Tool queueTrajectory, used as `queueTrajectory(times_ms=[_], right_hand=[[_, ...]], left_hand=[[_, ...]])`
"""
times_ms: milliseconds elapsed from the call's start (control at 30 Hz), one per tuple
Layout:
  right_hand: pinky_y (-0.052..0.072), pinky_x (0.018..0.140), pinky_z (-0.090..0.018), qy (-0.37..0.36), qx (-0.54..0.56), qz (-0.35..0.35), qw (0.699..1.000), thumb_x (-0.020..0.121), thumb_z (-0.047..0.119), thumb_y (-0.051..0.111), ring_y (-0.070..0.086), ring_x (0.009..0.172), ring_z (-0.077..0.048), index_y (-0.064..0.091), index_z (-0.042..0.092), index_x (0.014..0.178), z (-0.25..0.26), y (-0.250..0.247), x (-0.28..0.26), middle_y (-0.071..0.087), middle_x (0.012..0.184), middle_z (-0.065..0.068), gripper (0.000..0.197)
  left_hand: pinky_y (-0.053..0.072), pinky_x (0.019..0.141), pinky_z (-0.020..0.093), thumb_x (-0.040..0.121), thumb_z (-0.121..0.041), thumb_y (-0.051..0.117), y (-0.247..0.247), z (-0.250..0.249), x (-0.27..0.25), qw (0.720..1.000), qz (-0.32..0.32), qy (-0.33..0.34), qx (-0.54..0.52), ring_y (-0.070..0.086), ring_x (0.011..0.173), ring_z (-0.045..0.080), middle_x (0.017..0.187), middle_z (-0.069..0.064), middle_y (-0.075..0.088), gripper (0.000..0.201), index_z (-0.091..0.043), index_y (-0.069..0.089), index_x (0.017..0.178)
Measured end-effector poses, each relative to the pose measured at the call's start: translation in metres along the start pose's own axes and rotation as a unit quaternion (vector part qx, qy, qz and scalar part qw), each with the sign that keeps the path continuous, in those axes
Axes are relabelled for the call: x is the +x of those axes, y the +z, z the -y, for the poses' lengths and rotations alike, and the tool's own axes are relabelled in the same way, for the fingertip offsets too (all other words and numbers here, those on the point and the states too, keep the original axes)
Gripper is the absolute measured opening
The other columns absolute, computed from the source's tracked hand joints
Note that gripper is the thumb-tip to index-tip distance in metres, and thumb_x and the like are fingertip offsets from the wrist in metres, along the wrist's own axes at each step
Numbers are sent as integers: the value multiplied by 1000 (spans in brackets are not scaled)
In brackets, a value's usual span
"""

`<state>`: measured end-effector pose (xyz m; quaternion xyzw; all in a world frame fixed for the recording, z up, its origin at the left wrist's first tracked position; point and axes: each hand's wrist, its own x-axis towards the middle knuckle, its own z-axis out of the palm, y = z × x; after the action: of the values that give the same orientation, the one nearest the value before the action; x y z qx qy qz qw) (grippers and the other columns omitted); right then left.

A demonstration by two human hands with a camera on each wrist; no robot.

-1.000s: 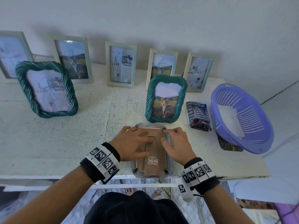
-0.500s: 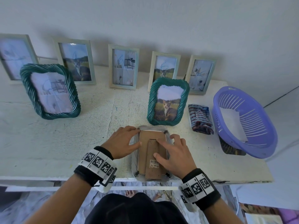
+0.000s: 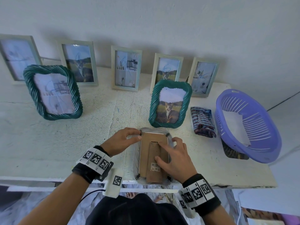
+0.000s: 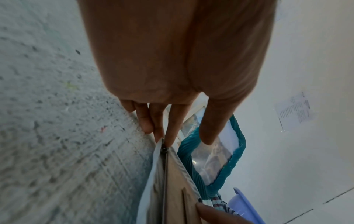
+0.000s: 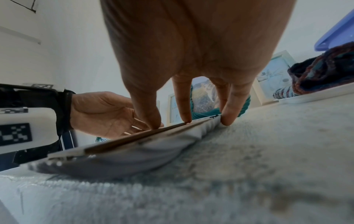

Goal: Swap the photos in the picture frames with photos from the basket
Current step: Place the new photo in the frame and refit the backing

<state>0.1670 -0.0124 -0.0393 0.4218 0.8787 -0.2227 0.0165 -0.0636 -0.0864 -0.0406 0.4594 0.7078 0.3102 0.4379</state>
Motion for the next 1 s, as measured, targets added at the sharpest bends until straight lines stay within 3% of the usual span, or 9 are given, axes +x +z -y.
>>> queueTrajectory(times_ms=[167, 433, 500, 567, 633, 733, 800, 900, 1000], right_hand=[[42, 97, -35, -4, 4, -4, 1000, 85, 56, 57, 34, 120, -24, 46, 37, 137, -1, 1, 0, 29, 137, -8, 57], [37, 102, -34, -12, -3, -5, 1000, 86, 56, 56, 32, 123, -25, 45, 36, 138, 0, -2, 0, 28, 136, -8, 56], [38, 102, -35, -15, 0, -13, 1000, 86, 55, 57, 33, 122, -26, 47, 35, 137, 0, -1, 0, 30, 136, -9, 56], [39, 100, -36, -19, 1, -19, 1000, 85, 56, 56, 34, 121, -26, 48, 34, 137, -2, 0, -1, 31, 135, -9, 57], [41, 98, -35, -19, 4, -21, 1000, 83, 61, 51, 35, 120, -25, 48, 35, 137, -2, 0, -2, 31, 134, -8, 60], [43, 96, -34, -18, 8, -30, 999, 78, 68, 37, 36, 118, -24, 50, 34, 135, -2, 2, -3, 34, 135, -8, 68], [42, 97, -35, -21, 13, -32, 999, 82, 64, 42, 36, 119, -24, 49, 34, 136, 0, 3, -4, 34, 137, -8, 62], [37, 100, -34, -28, 45, -10, 999, 90, 55, 51, 34, 125, -24, 45, 36, 138, 5, 2, -4, 34, 142, -7, 52], [38, 98, -31, -64, 94, 5, 993, 90, 62, 45, 42, 124, -21, 43, 36, 138, 11, -1, -2, 46, 137, -2, 54]], left_hand=[[31, 111, 27, 96, -24, 59, 1, 1, 0, 1000, -4, 11, -10, 47, 126, 9, 132, -3, 53, 31, -16, 63, 126], [29, 102, 20, 98, -28, 55, 9, -2, -1, 998, -17, 17, 62, 42, 122, 5, 132, -6, 45, 37, -21, 58, 134], [31, 108, 27, 97, -36, 56, 10, -2, -2, 997, -15, 12, 72, 42, 126, 9, 135, -4, 45, 40, -23, 57, 135], [30, 113, 38, 87, -58, 51, 9, 1, -4, 996, -10, 4, 92, 41, 129, 14, 136, -4, 45, 57, -29, 55, 136], [34, 109, 44, 76, -66, 45, 11, 3, -8, 992, -27, 6, 123, 45, 123, 16, 130, -4, 50, 66, -34, 52, 134], [50, 90, 38, 86, -35, 65, 21, 2, -14, 988, -94, 3, 122, 59, 95, 13, 103, -5, 60, 43, -25, 46, 123], [54, 80, 35, 87, -20, 66, 27, -1, -18, 987, -121, -11, 103, 63, 82, 13, 88, -5, 62, 40, -19, 45, 121], [53, 68, 28, 88, -12, 63, 22, -3, -27, 988, -138, -29, 65, 64, 76, 14, 87, -2, 63, 43, -19, 42, 125], [47, 58, 18, 89, -15, 64, 4, -14, -44, 985, -168, -19, 41, 66, 74, 13, 91, -4, 61, 45, -23, 42, 128]])
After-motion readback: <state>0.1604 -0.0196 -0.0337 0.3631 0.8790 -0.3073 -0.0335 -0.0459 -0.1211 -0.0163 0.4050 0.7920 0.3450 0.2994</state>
